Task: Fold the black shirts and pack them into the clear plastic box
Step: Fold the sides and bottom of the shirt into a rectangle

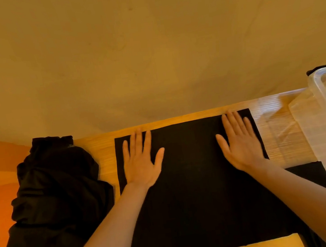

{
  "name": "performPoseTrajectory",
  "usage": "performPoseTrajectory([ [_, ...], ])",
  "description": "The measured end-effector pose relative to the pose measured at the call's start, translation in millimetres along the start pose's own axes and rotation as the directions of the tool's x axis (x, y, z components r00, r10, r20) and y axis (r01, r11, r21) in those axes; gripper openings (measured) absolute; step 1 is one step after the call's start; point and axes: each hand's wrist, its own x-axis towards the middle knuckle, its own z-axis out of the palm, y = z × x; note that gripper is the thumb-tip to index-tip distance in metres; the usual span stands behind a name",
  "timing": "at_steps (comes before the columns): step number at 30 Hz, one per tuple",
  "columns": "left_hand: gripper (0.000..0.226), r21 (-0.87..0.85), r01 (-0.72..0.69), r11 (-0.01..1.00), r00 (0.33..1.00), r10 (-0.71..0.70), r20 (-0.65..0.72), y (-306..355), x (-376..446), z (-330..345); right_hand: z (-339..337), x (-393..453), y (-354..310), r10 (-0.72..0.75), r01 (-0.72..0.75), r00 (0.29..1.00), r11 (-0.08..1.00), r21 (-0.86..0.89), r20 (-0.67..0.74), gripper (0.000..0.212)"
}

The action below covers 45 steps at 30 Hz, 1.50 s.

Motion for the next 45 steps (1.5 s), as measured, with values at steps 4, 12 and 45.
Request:
performPoseTrajectory([
  [4,0.059,-0.076,-0.184,0.98,0.983,0.182,-0.039,67.3,0.5,1.8,9.4,-6.2,-54.8,-0.22,0.22,0.975,0.975,0.031,0.001,0.058],
  [12,0.065,-0.029,0.003,1.0,0.999,-0.002,0.034,17.8,-18.3,12.2,9.3,-11.0,16.7,-0.047,0.047,0.999,0.999,-0.014,0.016,0.065],
  [45,0.06,0.062,0.074,0.995,0.995,-0.069,-0.077,13.8,-153.3,21.5,28.2,-83.9,4.8,-0.046,0.045,0.998,0.998,-0.052,-0.031,0.072],
])
